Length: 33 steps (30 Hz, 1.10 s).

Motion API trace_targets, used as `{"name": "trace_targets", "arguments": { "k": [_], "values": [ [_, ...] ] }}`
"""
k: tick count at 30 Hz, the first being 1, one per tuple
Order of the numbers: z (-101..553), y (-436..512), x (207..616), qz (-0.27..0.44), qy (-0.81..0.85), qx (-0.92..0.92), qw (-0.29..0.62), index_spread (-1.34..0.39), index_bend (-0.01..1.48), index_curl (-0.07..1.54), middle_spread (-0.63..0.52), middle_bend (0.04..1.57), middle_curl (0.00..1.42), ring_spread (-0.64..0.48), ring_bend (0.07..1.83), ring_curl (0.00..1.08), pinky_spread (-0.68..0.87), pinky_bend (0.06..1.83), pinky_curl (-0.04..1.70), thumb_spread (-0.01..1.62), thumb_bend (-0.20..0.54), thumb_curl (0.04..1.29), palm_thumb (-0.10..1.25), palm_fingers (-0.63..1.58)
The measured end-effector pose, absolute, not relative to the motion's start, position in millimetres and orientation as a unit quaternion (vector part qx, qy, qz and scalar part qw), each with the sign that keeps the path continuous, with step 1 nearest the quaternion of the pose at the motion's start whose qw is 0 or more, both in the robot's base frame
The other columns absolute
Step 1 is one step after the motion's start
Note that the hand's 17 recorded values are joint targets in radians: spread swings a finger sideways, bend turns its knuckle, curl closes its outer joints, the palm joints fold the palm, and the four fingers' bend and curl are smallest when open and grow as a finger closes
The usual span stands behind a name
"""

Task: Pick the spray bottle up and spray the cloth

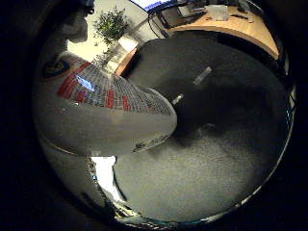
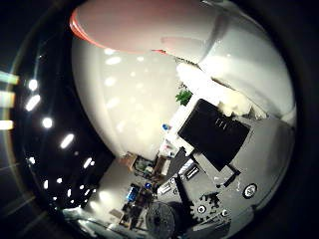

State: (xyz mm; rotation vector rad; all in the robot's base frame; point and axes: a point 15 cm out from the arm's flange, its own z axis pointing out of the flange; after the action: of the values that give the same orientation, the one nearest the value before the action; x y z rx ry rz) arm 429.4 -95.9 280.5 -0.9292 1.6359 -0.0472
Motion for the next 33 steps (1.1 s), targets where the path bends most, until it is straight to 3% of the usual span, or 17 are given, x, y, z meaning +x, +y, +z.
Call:
{"name": "trace_targets", "arguments": {
  "k": [6,19,33],
  "values": [
    [285.7,-92.0,430.4,-0.023,0.697,-0.409,0.589,-0.29,1.07,0.68,-0.21,1.25,0.72,-0.22,1.39,0.59,-0.32,1.32,0.51,0.93,-0.009,0.82,1.04,1.25],
    [316.2,-76.6,415.5,-0.023,0.674,-0.451,0.585,-0.28,1.12,0.65,-0.20,1.29,0.69,-0.21,1.42,0.58,-0.32,1.30,0.57,0.82,-0.011,0.97,1.03,1.24],
    [382.8,-52.8,380.2,-0.037,0.670,-0.584,0.457,-0.27,1.15,0.64,-0.20,1.31,0.69,-0.20,1.44,0.57,-0.31,1.29,0.62,0.73,-0.014,1.05,1.01,1.24]
  ]
}}
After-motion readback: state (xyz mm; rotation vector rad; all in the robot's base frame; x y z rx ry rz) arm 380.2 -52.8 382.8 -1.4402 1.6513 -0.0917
